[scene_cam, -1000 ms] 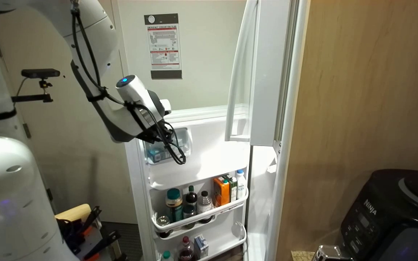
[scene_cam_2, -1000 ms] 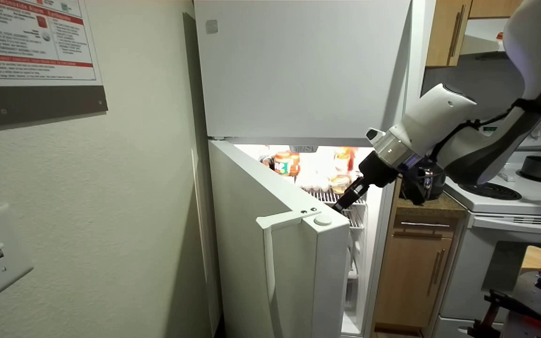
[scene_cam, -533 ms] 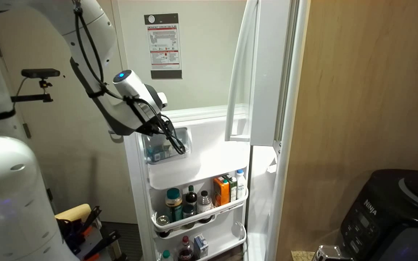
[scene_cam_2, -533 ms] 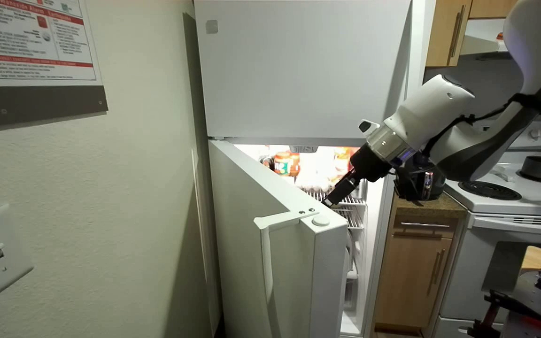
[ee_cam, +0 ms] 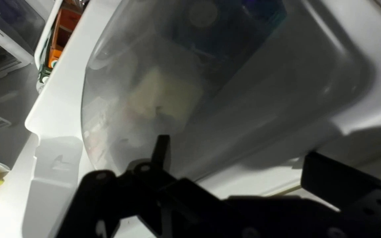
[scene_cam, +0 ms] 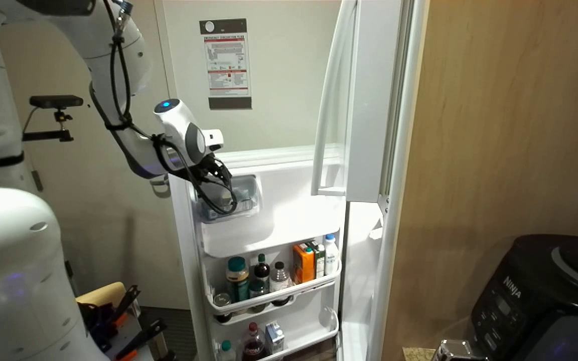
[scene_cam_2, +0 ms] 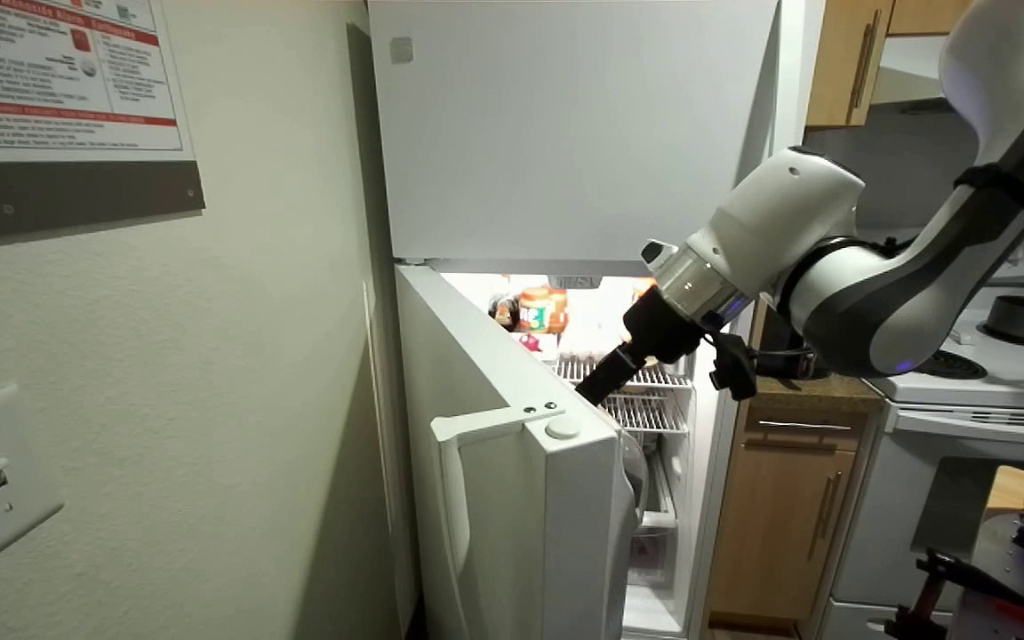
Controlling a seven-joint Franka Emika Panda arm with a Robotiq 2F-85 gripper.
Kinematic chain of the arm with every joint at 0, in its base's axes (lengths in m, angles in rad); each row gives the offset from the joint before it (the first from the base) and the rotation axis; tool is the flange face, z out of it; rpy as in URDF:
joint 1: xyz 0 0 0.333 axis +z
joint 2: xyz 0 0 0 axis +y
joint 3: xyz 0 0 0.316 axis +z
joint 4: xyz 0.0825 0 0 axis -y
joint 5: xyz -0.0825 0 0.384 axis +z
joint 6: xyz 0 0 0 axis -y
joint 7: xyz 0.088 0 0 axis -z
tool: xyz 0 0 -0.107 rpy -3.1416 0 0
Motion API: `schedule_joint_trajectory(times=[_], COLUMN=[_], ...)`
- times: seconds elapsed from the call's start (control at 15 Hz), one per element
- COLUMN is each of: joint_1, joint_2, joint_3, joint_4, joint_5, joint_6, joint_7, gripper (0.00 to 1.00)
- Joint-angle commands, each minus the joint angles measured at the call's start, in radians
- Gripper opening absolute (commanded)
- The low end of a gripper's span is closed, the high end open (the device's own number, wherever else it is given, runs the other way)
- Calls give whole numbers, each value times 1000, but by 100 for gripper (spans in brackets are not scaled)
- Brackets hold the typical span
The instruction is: Open the fridge
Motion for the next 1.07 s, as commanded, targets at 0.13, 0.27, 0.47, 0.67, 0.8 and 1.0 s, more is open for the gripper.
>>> schedule_joint_trajectory(times=[0.13,0.27,0.47,0.67,0.8,1.0], joint_1=[95,145,232,318,370,414], joint_2=[122,157,210,273,316,366], joint_3=[-67,-104,-172,-228,-259,-272], joint_4=[71,96,136,186,224,298], joint_5=[73,84,106,129,147,169], joint_6=[31,55,96,146,178,183], joint_7=[-96,-100,-112,-112,-110,-96], gripper=[100,100,100,100,100,100])
